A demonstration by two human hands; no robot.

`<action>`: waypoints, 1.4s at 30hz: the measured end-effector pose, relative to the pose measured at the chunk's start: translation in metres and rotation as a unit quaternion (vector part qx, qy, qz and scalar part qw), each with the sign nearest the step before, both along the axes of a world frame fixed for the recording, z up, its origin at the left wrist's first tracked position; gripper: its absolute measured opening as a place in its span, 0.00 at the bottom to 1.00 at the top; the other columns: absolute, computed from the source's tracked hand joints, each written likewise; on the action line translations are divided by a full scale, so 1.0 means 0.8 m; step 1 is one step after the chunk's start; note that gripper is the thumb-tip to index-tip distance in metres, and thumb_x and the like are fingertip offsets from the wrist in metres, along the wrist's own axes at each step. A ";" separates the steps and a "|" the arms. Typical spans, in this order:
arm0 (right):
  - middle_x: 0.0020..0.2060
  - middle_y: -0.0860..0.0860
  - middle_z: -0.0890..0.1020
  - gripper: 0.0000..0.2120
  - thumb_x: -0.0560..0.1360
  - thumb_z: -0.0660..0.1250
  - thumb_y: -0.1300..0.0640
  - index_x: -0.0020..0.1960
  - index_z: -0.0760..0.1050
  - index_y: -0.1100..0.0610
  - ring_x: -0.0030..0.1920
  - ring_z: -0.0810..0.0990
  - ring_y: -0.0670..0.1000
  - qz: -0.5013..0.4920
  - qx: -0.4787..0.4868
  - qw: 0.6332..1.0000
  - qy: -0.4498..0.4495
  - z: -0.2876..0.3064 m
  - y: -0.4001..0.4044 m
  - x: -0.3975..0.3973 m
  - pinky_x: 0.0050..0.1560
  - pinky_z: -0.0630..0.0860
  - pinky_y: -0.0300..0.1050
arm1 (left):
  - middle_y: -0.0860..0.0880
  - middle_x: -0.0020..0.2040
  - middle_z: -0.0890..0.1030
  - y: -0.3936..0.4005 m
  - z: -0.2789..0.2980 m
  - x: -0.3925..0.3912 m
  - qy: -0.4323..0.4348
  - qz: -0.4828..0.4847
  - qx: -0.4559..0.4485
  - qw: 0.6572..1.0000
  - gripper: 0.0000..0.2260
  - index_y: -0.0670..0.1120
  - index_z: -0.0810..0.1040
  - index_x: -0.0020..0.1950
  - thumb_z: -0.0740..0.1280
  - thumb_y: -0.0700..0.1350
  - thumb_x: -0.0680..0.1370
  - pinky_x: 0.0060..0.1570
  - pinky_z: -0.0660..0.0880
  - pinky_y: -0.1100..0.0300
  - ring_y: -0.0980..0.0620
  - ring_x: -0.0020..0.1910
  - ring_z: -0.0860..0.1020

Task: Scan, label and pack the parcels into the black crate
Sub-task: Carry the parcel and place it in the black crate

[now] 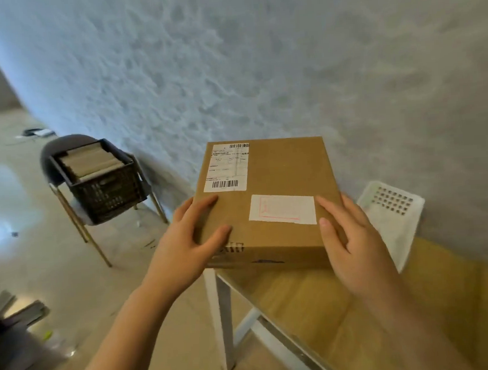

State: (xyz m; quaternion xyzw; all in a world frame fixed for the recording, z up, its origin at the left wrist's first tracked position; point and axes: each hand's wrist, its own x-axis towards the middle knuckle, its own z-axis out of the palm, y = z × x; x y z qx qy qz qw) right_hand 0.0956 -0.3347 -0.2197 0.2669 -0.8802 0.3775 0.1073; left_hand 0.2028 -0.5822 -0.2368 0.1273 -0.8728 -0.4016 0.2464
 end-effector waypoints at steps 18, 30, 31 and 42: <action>0.78 0.46 0.56 0.20 0.82 0.56 0.49 0.74 0.65 0.41 0.71 0.66 0.46 0.235 0.063 0.965 -0.101 -0.096 -0.563 -0.013 0.54 0.63 0.26 | 0.58 0.72 0.62 -0.466 -0.094 0.110 -0.105 0.227 0.046 0.967 0.28 0.66 0.60 0.72 0.67 0.62 0.75 0.56 0.73 0.63 0.55 0.64 0.70; 0.77 0.42 0.59 0.19 0.81 0.60 0.49 0.71 0.68 0.40 0.73 0.63 0.45 0.319 0.097 0.931 -0.148 -0.163 -0.863 -0.175 0.62 0.64 0.37 | 0.65 0.66 0.56 -0.717 -0.145 -0.011 -0.139 0.296 0.105 0.939 0.27 0.63 0.62 0.71 0.69 0.58 0.75 0.59 0.66 0.66 0.61 0.62 0.64; 0.76 0.42 0.59 0.19 0.81 0.61 0.50 0.71 0.68 0.41 0.73 0.62 0.45 0.323 0.102 0.928 -0.156 -0.165 -0.887 -0.189 0.62 0.64 0.38 | 0.64 0.66 0.56 -0.738 -0.147 -0.024 -0.144 0.302 0.107 0.936 0.28 0.62 0.63 0.71 0.70 0.58 0.75 0.59 0.65 0.66 0.61 0.62 0.64; 0.70 0.43 0.65 0.28 0.76 0.69 0.57 0.70 0.61 0.42 0.68 0.68 0.47 0.290 0.079 0.923 -0.242 -0.209 -1.121 -0.326 0.60 0.76 0.46 | 0.55 0.72 0.60 -0.971 -0.196 -0.156 -0.144 0.318 0.163 0.923 0.40 0.60 0.53 0.74 0.75 0.56 0.70 0.61 0.76 0.49 0.53 0.66 0.69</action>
